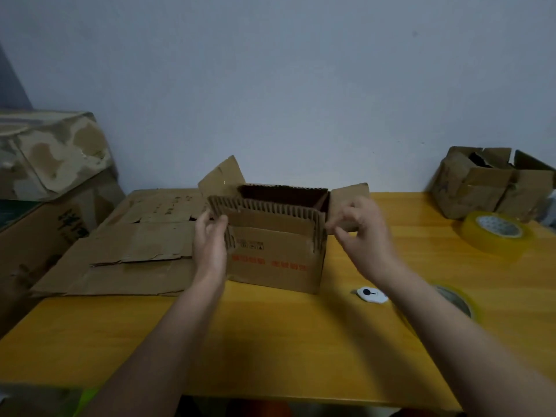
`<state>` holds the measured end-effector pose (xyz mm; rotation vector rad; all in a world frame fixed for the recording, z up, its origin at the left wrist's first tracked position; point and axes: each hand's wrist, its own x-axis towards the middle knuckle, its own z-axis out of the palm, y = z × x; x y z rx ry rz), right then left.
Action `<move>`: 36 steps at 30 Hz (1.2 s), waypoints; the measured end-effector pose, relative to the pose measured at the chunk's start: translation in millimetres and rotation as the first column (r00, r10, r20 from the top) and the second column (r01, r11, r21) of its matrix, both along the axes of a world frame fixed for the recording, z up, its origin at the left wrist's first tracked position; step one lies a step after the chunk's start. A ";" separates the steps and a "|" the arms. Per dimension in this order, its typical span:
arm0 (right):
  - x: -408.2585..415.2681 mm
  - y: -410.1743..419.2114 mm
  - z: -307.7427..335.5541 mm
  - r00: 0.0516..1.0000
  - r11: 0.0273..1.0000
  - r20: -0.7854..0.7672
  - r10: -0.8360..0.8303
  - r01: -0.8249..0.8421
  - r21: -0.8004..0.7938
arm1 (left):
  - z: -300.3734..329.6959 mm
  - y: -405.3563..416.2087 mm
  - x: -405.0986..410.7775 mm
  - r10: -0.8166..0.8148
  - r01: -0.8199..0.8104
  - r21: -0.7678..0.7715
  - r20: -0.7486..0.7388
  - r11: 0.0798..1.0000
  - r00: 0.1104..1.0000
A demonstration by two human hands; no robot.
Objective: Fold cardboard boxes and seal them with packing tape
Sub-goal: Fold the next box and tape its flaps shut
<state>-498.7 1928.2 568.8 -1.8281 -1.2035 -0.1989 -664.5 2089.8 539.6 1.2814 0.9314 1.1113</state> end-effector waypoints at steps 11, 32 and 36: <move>5.7 -2.6 -29.9 0.716 0.980 -0.698 -0.003 0.139 0.139 | -10.8 -19.9 33.4 -0.112 0.132 0.085 -0.211 0.988 0.971; 271.3 -45.2 -4.0 0.851 0.795 -0.013 -0.526 0.486 -0.362 | -8.9 -28.4 310.9 -0.378 0.556 0.240 -0.522 0.796 0.765; 316.6 -44.2 -0.7 0.822 0.710 0.180 -0.540 0.559 -0.428 | -4.2 -25.5 361.9 -0.352 0.575 0.273 -0.570 0.771 0.742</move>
